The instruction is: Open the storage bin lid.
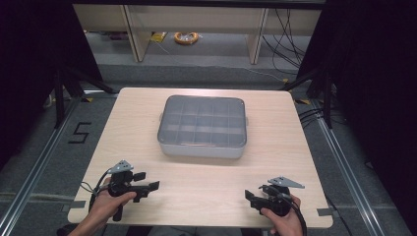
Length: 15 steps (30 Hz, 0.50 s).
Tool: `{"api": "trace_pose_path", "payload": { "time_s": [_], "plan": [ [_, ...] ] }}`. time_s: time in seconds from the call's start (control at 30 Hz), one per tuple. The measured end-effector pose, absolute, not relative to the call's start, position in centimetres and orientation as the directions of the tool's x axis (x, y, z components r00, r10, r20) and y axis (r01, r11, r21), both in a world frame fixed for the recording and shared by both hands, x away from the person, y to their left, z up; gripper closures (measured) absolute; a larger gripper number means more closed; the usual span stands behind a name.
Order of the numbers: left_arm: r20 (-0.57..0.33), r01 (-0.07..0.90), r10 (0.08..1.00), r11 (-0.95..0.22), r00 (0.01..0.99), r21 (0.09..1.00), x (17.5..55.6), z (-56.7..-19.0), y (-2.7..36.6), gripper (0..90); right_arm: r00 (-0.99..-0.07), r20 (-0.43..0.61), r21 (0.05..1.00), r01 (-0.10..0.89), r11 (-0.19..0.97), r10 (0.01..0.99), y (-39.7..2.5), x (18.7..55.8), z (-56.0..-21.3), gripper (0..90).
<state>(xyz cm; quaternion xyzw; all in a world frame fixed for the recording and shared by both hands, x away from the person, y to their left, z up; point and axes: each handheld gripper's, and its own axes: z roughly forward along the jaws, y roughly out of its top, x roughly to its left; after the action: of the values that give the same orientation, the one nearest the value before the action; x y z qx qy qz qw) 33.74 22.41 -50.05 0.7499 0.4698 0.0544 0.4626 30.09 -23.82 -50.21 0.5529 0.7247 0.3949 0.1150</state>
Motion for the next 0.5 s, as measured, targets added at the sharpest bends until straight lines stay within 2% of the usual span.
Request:
{"api": "trace_pose_path", "payload": {
  "time_s": [0.1,0.5],
  "plan": [
    [-0.307,0.627,0.769,-0.152,0.560,0.764,33.69,-49.98,22.29,22.9,-0.355,0.257,0.703,0.707,0.078,0.899,-23.86,30.09,-50.20,25.2],
    [-0.302,0.626,0.770,-0.157,0.562,0.764,33.67,-49.89,22.35,22.8,-0.354,0.261,0.699,0.711,0.077,0.898,-23.87,30.19,-50.31,25.1]
  ]
}}
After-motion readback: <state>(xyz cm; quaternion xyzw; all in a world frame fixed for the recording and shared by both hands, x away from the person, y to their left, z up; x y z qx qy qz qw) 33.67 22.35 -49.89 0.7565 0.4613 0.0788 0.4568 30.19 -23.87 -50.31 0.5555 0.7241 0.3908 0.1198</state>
